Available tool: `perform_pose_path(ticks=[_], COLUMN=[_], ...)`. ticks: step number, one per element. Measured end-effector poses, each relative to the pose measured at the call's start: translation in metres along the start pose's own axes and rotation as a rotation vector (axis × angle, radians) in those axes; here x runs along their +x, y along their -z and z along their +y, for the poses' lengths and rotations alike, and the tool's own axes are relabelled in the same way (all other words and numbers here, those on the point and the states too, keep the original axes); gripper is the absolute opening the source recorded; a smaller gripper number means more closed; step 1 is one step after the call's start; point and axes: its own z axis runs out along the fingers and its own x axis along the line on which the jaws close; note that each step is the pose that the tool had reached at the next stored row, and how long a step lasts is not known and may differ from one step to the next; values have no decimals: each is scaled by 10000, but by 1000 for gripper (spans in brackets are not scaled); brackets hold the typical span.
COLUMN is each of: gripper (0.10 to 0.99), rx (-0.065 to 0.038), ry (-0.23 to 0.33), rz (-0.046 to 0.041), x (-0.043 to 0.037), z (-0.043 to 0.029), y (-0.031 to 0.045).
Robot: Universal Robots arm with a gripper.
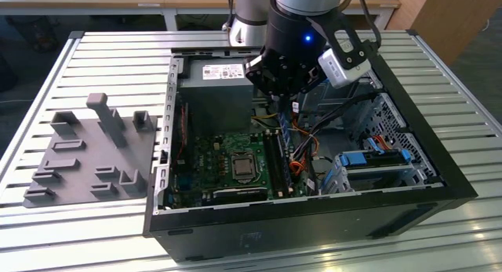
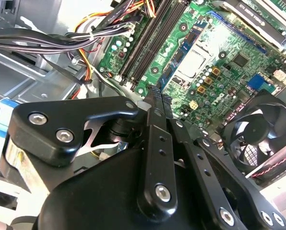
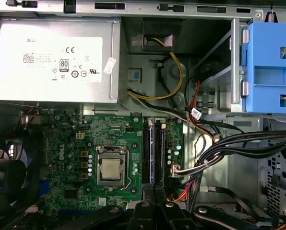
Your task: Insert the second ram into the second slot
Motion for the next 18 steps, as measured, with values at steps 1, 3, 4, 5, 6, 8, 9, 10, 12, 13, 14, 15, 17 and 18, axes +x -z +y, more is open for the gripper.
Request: perform_pose_path(ticks=[1,3,4,5,6,8,9,10,12,13,14,15,17,18], gripper=[114,114,114,114,114,114,114,114,114,114,114,114,114,114], rx=[1,1,0,0,1,1,1,2,2,1,2,1,2,1], ry=[-1,0,-1,0,0,-1,0,0,0,0,0,0,0,0], rz=[0,0,0,0,0,0,0,1,1,1,1,0,0,0], x=[0,0,0,0,1,1,1,1,1,1,1,1,1,1], z=[0,-1,-3,-5,-7,-10,-10,-11,-12,-13,-13,-13,-14,-14], y=[-4,-12,-17,-23,-28,-41,-47,-52,-62,-67,-71,-76,-84,-88])
